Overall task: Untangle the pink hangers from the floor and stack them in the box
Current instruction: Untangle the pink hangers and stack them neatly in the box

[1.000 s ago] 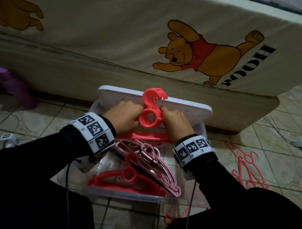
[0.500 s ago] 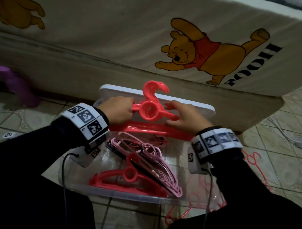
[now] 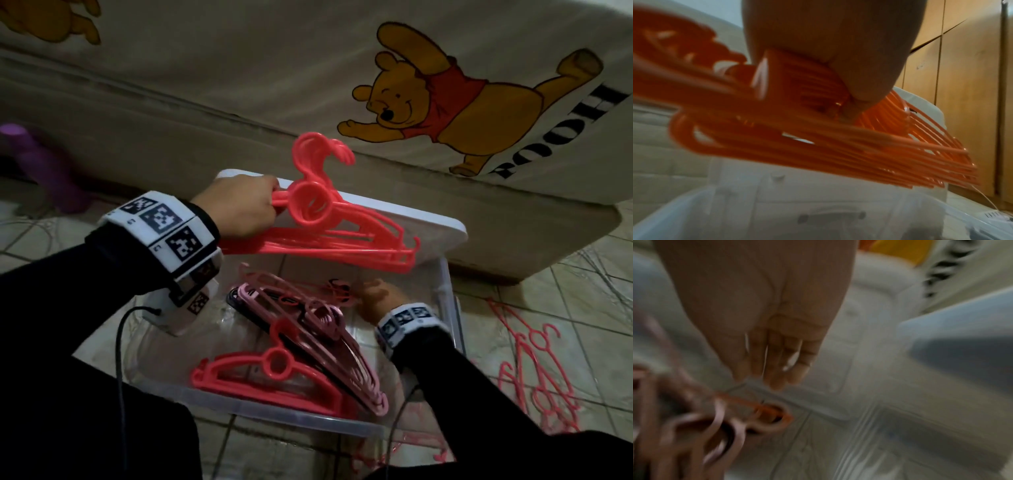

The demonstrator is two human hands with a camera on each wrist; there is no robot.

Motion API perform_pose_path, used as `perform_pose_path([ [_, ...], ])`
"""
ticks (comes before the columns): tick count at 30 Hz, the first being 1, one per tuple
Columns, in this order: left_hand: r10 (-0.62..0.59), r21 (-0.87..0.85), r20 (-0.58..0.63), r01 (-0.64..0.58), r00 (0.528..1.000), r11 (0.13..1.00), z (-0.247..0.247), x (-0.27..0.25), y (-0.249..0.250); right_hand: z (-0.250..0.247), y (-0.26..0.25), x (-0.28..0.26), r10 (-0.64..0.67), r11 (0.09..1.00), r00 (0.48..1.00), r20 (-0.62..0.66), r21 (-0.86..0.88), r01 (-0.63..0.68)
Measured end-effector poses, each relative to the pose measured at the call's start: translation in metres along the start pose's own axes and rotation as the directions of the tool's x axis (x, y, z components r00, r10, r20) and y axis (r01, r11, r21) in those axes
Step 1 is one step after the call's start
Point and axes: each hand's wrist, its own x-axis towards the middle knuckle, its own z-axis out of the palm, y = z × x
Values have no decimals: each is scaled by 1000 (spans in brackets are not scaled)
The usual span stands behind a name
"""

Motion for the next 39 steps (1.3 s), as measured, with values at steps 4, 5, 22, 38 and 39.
perform_pose_path([
  [4, 31, 55, -26, -30, 999, 998, 2, 3, 5, 25, -18, 26, -15, 1000, 999, 44, 20, 14],
  [5, 29, 32, -23, -29, 999, 999, 3, 4, 4, 31, -21, 31, 15, 999, 997, 81, 39, -18],
  [22, 67, -135, 13, -65, 998, 989, 9, 9, 3, -21, -28, 19, 56, 976, 998, 2, 211, -56],
  [38, -56, -160, -152, 32, 987, 987, -23, 0, 8, -13, -83, -30, -123, 991, 983, -133, 32, 128],
  [39, -67, -160, -156, 42, 986, 986, -23, 0, 8, -12, -86, -29, -129, 991, 983, -128, 22, 133],
])
